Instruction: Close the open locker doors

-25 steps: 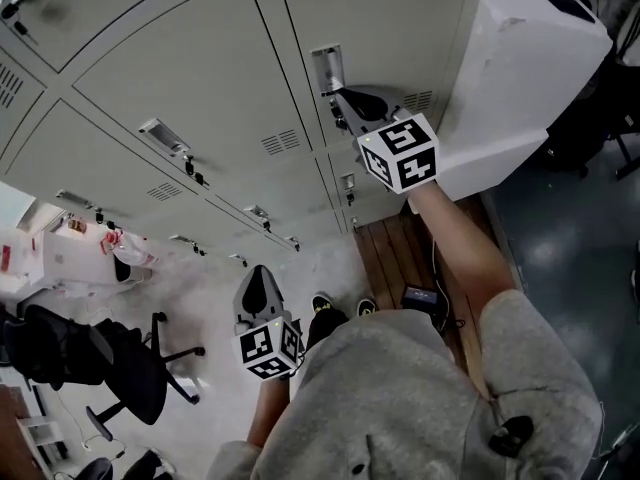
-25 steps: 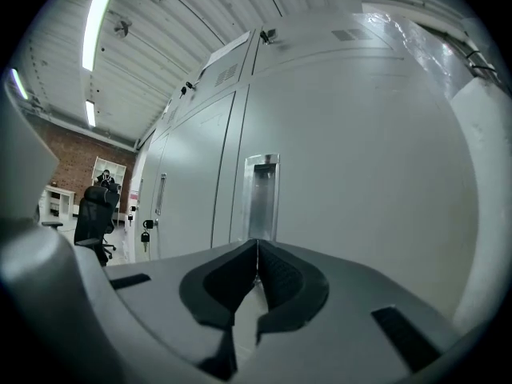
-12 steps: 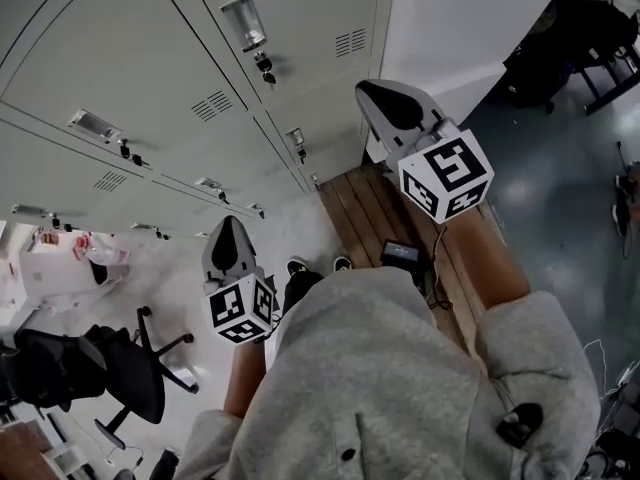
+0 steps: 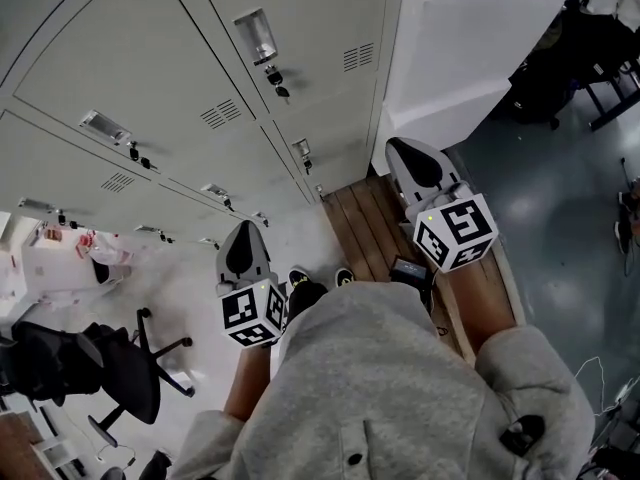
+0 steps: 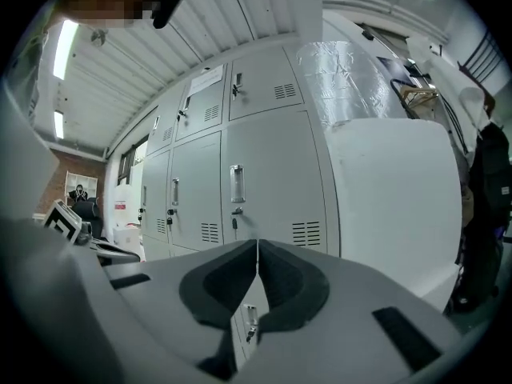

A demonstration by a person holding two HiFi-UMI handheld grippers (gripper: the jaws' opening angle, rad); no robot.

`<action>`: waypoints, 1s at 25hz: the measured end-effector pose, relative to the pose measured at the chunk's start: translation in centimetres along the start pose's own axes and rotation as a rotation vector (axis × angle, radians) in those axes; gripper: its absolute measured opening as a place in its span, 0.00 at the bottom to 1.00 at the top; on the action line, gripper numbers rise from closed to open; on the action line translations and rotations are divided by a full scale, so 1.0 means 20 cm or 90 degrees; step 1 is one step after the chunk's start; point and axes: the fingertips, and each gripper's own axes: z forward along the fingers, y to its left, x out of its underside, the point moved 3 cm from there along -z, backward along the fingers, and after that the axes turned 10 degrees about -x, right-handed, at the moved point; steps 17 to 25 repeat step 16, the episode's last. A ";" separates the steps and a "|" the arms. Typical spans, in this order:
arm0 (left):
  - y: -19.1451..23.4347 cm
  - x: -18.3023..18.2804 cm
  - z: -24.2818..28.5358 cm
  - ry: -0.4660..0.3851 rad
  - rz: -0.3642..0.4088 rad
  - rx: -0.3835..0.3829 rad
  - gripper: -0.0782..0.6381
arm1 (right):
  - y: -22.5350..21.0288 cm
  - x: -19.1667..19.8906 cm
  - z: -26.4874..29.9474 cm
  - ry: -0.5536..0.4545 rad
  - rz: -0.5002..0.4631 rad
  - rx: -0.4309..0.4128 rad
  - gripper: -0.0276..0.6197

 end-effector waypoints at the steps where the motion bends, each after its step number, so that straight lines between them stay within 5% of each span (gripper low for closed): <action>1: 0.00 0.00 0.00 0.000 -0.001 -0.002 0.12 | 0.01 0.00 0.00 -0.003 0.005 -0.005 0.09; 25: 0.02 0.02 -0.02 -0.002 -0.012 -0.022 0.12 | 0.05 0.00 0.07 -0.002 -0.008 -0.041 0.09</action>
